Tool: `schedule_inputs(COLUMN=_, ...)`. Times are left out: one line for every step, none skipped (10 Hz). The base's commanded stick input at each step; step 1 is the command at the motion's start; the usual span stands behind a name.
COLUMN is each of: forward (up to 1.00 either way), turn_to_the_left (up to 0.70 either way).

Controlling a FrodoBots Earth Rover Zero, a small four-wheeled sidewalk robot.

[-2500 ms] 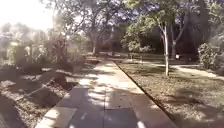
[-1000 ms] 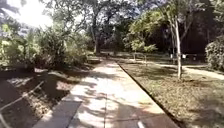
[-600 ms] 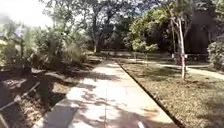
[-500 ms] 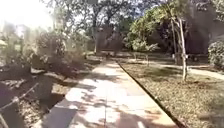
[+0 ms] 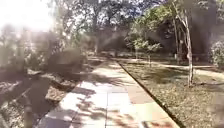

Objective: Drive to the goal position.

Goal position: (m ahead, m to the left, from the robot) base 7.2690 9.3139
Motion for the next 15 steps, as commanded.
schedule_inputs(forward=0.50, turn_to_the_left=0.00)
schedule_inputs(forward=0.50, turn_to_the_left=0.00)
schedule_inputs(forward=0.50, turn_to_the_left=0.00)
schedule_inputs(forward=0.50, turn_to_the_left=0.00)
schedule_inputs(forward=0.50, turn_to_the_left=0.00)
schedule_inputs(forward=0.50, turn_to_the_left=0.00)
schedule_inputs(forward=0.50, turn_to_the_left=0.00)
schedule_inputs(forward=0.50, turn_to_the_left=0.00)
schedule_inputs(forward=0.50, turn_to_the_left=0.00)
schedule_inputs(forward=0.50, turn_to_the_left=0.00)
schedule_inputs(forward=0.50, turn_to_the_left=0.00)
schedule_inputs(forward=0.50, turn_to_the_left=0.00)
schedule_inputs(forward=0.50, turn_to_the_left=0.00)
schedule_inputs(forward=0.50, turn_to_the_left=0.00)
schedule_inputs(forward=0.50, turn_to_the_left=0.00)
